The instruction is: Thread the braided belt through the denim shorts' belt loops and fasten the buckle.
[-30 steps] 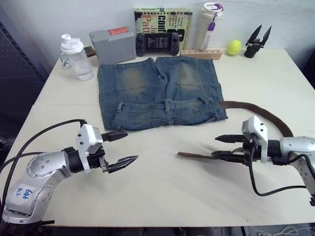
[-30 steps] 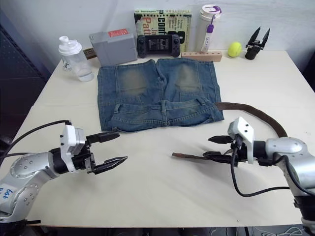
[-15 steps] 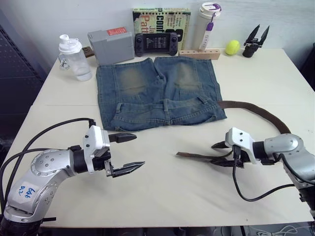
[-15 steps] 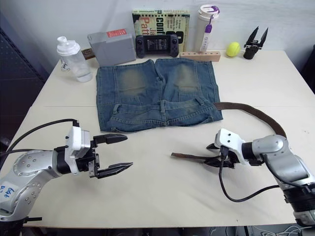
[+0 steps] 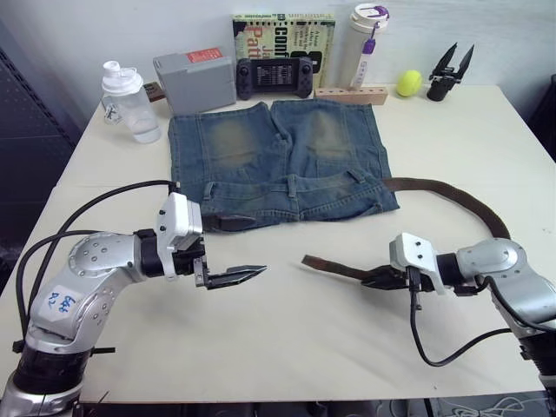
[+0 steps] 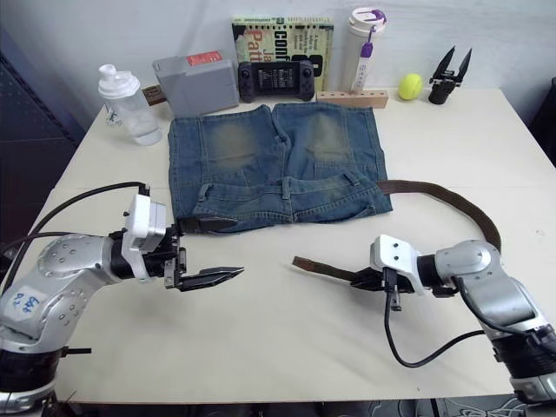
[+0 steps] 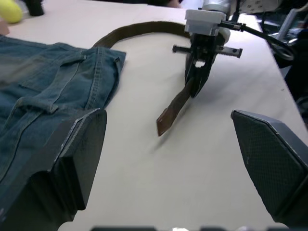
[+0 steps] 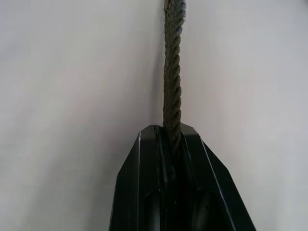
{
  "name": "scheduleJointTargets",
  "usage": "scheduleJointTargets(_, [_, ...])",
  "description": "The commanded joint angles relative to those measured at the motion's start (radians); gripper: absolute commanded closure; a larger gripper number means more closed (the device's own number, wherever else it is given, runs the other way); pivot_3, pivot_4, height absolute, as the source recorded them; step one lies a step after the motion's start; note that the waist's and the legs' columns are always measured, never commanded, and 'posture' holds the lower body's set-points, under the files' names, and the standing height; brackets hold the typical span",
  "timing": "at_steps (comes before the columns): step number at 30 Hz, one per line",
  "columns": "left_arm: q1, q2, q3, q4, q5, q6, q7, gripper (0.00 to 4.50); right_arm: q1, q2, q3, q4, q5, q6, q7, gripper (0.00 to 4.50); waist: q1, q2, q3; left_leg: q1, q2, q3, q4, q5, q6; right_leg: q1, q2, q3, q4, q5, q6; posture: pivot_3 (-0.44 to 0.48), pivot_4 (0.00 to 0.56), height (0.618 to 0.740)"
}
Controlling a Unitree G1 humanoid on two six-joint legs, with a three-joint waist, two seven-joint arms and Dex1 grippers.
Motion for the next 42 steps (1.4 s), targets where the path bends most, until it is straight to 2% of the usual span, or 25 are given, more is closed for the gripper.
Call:
scheduleJointTargets(1, [-0.060,-0.042,-0.053,0.049,-0.068,0.046,-0.061,0.00,-0.051,-0.012,-0.051,-0.135,0.077,0.047,0.014,4.46,0.000,0.000,0.000,0.000,0.000,0.000,0.000,0.000,0.000,0.000,0.000,0.000,0.000,0.000,0.000,0.000,0.150,0.731])
scheduleJointTargets(10, [-0.153,-0.106,-0.123,0.182,-0.019,0.037,-0.109,0.00,-0.087,-0.020,-0.070,-0.259,0.117,0.128,-0.021,4.46,0.002,0.000,0.000,-0.001,-0.001,-0.001,0.001,0.000,0.000,0.000,0.000,0.000,0.001,0.000,0.000,0.000,0.150,0.731])
scheduleJointTargets(16, [-0.153,-0.105,-0.139,0.197,-0.009,0.060,-0.134,0.00,-0.083,-0.028,-0.087,-0.294,0.134,0.157,-0.043,4.46,0.002,0.000,0.000,-0.001,-0.001,-0.001,0.001,0.000,0.000,0.000,0.000,0.000,0.001,0.000,0.000,0.000,0.150,0.731])
scheduleJointTargets(17, [-0.152,-0.105,-0.139,0.199,-0.008,0.061,-0.135,0.51,-0.083,-0.028,-0.090,-0.297,0.137,0.161,-0.046,4.50,0.002,0.000,0.000,-0.001,-0.001,-0.001,0.001,0.000,0.000,0.000,0.000,0.000,0.001,0.000,0.000,0.000,0.150,0.731])
scheduleJointTargets(18, [-0.149,-0.100,-0.142,0.200,-0.002,0.060,-0.137,0.76,-0.083,-0.029,-0.094,-0.302,0.140,0.165,-0.048,4.50,0.002,0.000,0.000,-0.001,-0.001,-0.001,0.001,0.000,0.000,0.000,0.000,0.000,0.001,0.000,0.000,0.000,0.150,0.731])
scheduleJointTargets(24, [-0.152,-0.104,-0.140,0.205,0.012,0.049,-0.133,3.63,-0.082,-0.031,-0.102,-0.322,0.154,0.181,-0.051,4.50,0.002,0.000,0.000,-0.001,-0.001,-0.001,0.001,0.000,0.000,0.000,0.000,0.000,0.001,0.000,0.000,0.000,0.150,0.731])
scheduleJointTargets(25, [-0.156,-0.106,-0.138,0.204,0.009,0.053,-0.133,3.93,-0.082,-0.032,-0.102,-0.324,0.156,0.183,-0.051,4.50,0.002,0.000,0.000,-0.001,-0.001,-0.001,0.001,0.000,0.000,0.000,0.000,0.000,0.001,0.000,0.000,0.000,0.150,0.731])
scheduleJointTargets(26, [-0.158,-0.106,-0.136,0.202,0.005,0.056,-0.134,4.46,-0.081,-0.032,-0.100,-0.325,0.156,0.184,-0.051,4.50,0.002,0.000,0.000,-0.001,-0.001,-0.001,0.001,0.000,0.000,0.000,0.000,0.000,0.001,0.000,0.000,0.000,0.150,0.731])
scheduleJointTargets(33, [-0.172,-0.105,-0.130,0.213,-0.005,0.056,-0.159,4.49,-0.094,-0.017,-0.095,-0.323,0.172,0.213,-0.069,4.50,0.002,0.000,0.000,-0.001,-0.001,-0.001,0.001,0.000,0.000,0.000,0.000,0.000,0.001,0.000,0.000,0.000,0.150,0.731])
scheduleJointTargets(37, [-0.195,-0.106,-0.113,0.231,-0.042,0.089,-0.186,4.49,-0.112,0.010,-0.112,-0.304,0.187,0.249,-0.128,4.50,0.001,0.000,0.000,-0.001,-0.001,-0.001,0.001,0.000,0.000,0.000,0.000,0.000,0.001,0.000,0.000,0.000,0.150,0.731])
scheduleJointTargets(39, [-0.206,-0.115,-0.096,0.249,-0.070,0.120,-0.185,4.50,-0.123,0.045,-0.156,-0.282,0.229,0.303,-0.190,3.62,0.002,0.000,0.000,-0.001,-0.001,-0.001,0.001,0.000,0.000,0.000,0.000,0.000,0.001,0.000,0.000,0.000,0.150,0.731])
scheduleJointTargets(41, [-0.212,-0.133,-0.073,0.276,-0.108,0.165,-0.167,4.50,-0.112,0.056,-0.207,-0.280,0.269,0.358,-0.230,3.04,0.002,0.000,0.000,-0.001,-0.001,-0.001,0.001,0.000,0.000,0.000,-0.001,0.000,0.001,0.000,0.000,0.000,0.150,0.731])
scheduleJointTargets(42, [-0.212,-0.147,-0.058,0.287,-0.131,0.191,-0.149,4.50,-0.109,0.073,-0.249,-0.281,0.311,0.397,-0.262,2.41,0.003,0.000,0.000,-0.001,-0.001,-0.001,0.001,0.000,0.000,0.000,-0.001,0.000,0.001,0.000,0.000,0.000,0.150,0.731])
